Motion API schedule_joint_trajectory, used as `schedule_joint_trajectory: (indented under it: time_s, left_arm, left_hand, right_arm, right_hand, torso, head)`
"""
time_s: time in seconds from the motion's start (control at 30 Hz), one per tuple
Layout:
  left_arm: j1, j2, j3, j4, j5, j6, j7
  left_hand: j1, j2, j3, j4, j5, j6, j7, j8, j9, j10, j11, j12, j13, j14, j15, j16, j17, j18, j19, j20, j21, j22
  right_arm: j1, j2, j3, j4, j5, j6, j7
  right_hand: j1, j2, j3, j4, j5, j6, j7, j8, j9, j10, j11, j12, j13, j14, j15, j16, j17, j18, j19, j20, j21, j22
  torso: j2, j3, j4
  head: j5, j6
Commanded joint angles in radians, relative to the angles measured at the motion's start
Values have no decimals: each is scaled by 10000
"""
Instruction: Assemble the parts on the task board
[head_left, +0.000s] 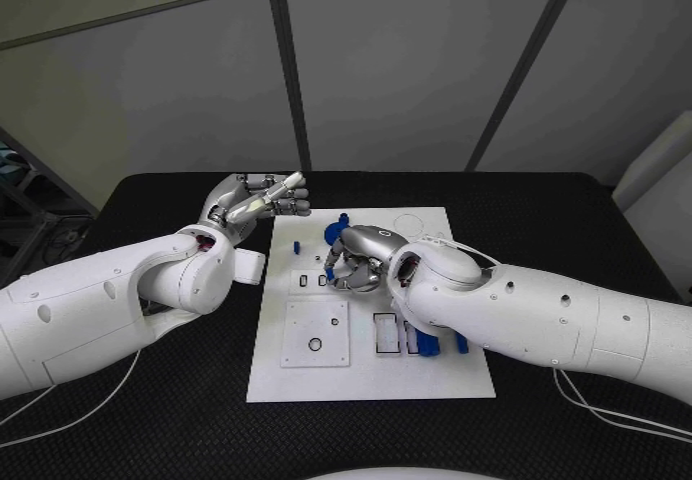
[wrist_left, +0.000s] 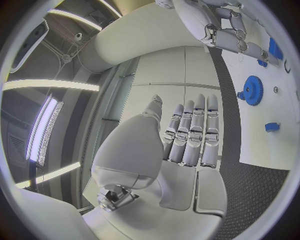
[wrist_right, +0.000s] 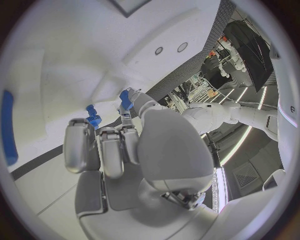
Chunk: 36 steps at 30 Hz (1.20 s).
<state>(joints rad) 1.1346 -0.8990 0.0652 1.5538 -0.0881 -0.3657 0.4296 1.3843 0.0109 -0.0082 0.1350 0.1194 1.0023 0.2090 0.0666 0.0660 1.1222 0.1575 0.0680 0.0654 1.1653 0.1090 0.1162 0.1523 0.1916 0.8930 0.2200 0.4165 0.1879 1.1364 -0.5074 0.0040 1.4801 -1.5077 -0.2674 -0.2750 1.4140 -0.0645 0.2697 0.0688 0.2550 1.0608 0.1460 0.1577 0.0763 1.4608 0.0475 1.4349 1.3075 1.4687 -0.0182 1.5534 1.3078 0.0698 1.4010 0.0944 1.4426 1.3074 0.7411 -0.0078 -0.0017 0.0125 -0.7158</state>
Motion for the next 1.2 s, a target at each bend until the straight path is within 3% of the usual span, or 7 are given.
schedule_joint_trajectory:
  time_s: [0.03,1.2]
  left_arm:
    - [15,16,9,-6,-39,126,72]
    - [13,43,9,-55,-39,162,60]
  left_hand:
    - [-13,50,-8,-40,-30,-8,34,-13,-4,-49,-14,-27,-6,-56,6,-54,10,-98,-41,-1,46,-17]
    - [-22,53,-12,-39,-34,0,32,-10,-3,-53,-13,-28,-6,-56,7,-61,13,-99,-43,0,48,-17]
  right_arm:
    - [-16,0,-1,-15,-95,262,-50]
    - [-72,101,-8,-288,-136,646,-32]
  right_hand:
    - [-31,19,51,11,32,270,-236,28,16,-32,-61,-36,1118,952,-69,53,2330,-130,-19,-67,60,134]
    - [-267,-173,49,4,26,32,-159,-109,-50,-184,-8,-202,959,941,-37,34,2287,-112,-87,-57,3,43]
  torso:
    - [0,-1,-2]
    - [-9,-8,-3]
  head:
    - [3,-19]
    - [-15,-57]
